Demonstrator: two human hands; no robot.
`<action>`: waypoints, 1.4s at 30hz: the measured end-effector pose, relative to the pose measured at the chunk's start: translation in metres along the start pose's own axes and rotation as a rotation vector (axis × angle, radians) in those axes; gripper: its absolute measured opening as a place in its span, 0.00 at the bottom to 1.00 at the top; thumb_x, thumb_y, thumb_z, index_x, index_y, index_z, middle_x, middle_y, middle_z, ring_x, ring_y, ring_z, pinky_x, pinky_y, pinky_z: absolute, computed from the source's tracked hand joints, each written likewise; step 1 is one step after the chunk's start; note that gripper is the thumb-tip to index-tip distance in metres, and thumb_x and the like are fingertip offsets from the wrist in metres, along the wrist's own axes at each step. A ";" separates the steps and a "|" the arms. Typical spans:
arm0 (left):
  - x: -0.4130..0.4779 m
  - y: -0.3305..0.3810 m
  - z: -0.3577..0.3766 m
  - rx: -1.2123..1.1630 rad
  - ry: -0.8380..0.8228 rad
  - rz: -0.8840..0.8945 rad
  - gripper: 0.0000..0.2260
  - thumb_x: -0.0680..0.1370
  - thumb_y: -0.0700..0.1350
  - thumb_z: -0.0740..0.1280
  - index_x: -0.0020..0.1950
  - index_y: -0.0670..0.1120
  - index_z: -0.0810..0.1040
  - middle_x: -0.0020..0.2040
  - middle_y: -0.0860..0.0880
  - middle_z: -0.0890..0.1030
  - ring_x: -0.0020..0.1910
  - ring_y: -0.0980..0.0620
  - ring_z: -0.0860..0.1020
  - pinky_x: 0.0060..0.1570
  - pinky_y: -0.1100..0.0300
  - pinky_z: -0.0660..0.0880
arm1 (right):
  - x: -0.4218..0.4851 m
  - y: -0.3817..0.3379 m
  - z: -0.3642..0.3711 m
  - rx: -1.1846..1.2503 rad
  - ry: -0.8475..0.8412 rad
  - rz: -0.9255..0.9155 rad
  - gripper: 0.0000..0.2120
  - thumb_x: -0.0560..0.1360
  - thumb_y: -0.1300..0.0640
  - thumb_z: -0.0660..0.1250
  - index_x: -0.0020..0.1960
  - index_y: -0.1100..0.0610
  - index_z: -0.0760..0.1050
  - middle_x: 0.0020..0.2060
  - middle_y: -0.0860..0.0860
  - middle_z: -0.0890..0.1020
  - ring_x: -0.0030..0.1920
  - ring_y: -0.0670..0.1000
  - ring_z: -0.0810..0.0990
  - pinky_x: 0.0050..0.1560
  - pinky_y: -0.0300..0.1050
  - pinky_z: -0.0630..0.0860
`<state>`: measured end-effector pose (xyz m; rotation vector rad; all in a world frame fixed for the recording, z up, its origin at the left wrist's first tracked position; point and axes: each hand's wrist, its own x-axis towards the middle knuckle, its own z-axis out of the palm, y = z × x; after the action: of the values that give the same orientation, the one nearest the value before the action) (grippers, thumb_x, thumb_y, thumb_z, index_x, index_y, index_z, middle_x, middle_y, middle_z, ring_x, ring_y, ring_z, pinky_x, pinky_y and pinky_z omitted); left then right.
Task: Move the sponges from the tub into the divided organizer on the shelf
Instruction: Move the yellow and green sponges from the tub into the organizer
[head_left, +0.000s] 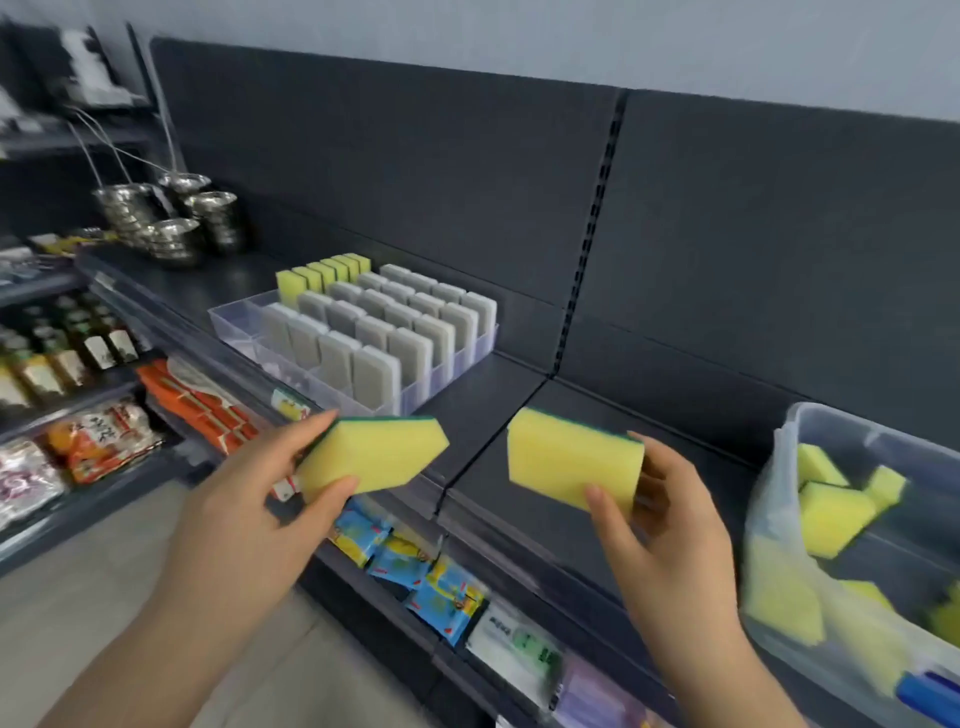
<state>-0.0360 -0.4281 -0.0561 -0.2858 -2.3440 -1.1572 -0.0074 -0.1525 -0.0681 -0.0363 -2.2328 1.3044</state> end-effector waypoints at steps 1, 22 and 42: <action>0.005 -0.011 -0.011 0.023 -0.004 -0.013 0.23 0.67 0.58 0.67 0.61 0.69 0.69 0.56 0.66 0.76 0.52 0.67 0.74 0.48 0.65 0.71 | 0.002 -0.004 0.015 -0.011 -0.008 -0.011 0.21 0.69 0.52 0.70 0.54 0.33 0.66 0.51 0.37 0.75 0.51 0.35 0.76 0.45 0.29 0.73; 0.248 -0.189 -0.076 0.305 -0.052 0.092 0.22 0.70 0.49 0.72 0.61 0.60 0.71 0.55 0.67 0.72 0.55 0.77 0.66 0.52 0.79 0.63 | 0.230 -0.052 0.288 -0.054 -0.137 -0.144 0.24 0.65 0.40 0.63 0.59 0.47 0.73 0.47 0.40 0.77 0.50 0.38 0.76 0.43 0.24 0.70; 0.435 -0.359 -0.052 0.092 -0.186 0.268 0.17 0.72 0.41 0.70 0.61 0.47 0.77 0.56 0.57 0.74 0.53 0.66 0.70 0.54 0.80 0.61 | 0.289 -0.077 0.411 -0.329 0.001 0.094 0.21 0.62 0.40 0.65 0.55 0.32 0.70 0.48 0.41 0.80 0.47 0.40 0.80 0.50 0.33 0.75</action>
<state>-0.5304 -0.7051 -0.0451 -0.6777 -2.4161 -0.9257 -0.4266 -0.4382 -0.0339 -0.2653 -2.4472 0.9686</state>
